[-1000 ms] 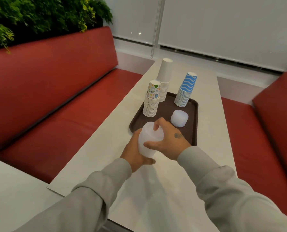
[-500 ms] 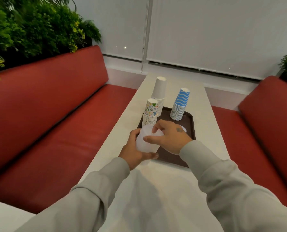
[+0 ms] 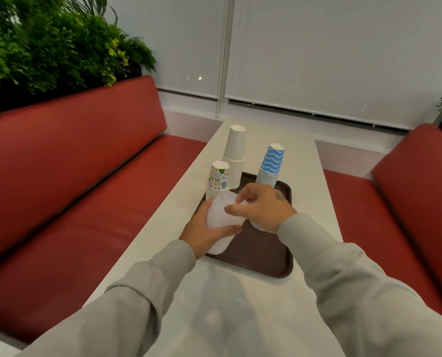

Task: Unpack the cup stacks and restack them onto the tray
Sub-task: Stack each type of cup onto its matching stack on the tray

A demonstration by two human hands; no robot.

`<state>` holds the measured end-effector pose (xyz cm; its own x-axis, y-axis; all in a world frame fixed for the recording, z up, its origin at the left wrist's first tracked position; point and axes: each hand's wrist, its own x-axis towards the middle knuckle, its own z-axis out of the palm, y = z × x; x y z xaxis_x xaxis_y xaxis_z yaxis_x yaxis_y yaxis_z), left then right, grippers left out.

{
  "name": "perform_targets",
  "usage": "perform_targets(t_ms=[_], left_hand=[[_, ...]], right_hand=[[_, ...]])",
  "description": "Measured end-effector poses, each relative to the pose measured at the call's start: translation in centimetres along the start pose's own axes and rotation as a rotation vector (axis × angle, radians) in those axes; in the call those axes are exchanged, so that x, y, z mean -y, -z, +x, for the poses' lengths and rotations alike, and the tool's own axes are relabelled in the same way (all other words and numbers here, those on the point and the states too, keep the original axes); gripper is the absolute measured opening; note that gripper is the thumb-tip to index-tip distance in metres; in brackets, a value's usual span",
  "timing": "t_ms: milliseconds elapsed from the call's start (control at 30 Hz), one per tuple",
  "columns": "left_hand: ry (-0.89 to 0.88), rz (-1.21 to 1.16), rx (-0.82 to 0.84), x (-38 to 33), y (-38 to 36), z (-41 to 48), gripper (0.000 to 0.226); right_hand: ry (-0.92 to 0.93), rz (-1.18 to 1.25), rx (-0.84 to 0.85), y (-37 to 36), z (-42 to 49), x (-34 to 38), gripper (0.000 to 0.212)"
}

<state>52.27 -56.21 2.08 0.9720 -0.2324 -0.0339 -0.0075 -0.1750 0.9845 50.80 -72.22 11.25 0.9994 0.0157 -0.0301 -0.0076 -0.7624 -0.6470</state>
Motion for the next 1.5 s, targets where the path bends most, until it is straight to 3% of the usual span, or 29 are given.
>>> perform_targets(t_ms=[100, 233, 333, 433, 567, 767, 1100, 1267, 1400, 1500], left_hand=[[0.016, -0.014, -0.018, 0.2, -1.1, 0.9, 0.068], [0.038, 0.01, -0.041, 0.5, -1.8, 1.7, 0.086], [0.056, 0.022, -0.07, 1.2, -1.5, 2.9, 0.086], [0.08, 0.015, -0.086, 2.1, -0.9, 4.1, 0.095], [0.08, 0.012, -0.082, 2.9, -0.3, 5.6, 0.078], [0.068, 0.008, -0.065, 3.6, 0.0, 6.8, 0.075], [0.114, 0.036, -0.046, 5.0, 0.2, 6.6, 0.085], [0.118, 0.054, -0.044, 5.1, -0.3, 6.9, 0.077], [0.142, 0.084, -0.032, 4.9, -1.3, 7.3, 0.092], [0.135, 0.083, -0.033, 5.0, -1.7, 7.5, 0.085]], right_hand=[[-0.001, 0.103, -0.021, 0.9, 1.0, -1.4, 0.033], [-0.045, 0.298, -0.02, 1.6, 2.6, -2.9, 0.04], [-0.074, 0.336, -0.055, 2.4, 4.4, -4.3, 0.038], [-0.109, 0.236, -0.1, 2.6, 6.2, -6.5, 0.032], [-0.18, 0.058, -0.094, 1.5, 8.4, -9.7, 0.032], [-0.2, -0.109, -0.069, -1.0, 10.4, -12.4, 0.041], [-0.272, -0.188, -0.011, -3.4, 11.4, -14.4, 0.051], [-0.275, -0.189, -0.016, -3.6, 11.4, -14.8, 0.051], [-0.271, -0.19, -0.019, -3.6, 11.3, -14.9, 0.05], [-0.286, -0.204, -0.006, -3.5, 11.2, -15.0, 0.051]])
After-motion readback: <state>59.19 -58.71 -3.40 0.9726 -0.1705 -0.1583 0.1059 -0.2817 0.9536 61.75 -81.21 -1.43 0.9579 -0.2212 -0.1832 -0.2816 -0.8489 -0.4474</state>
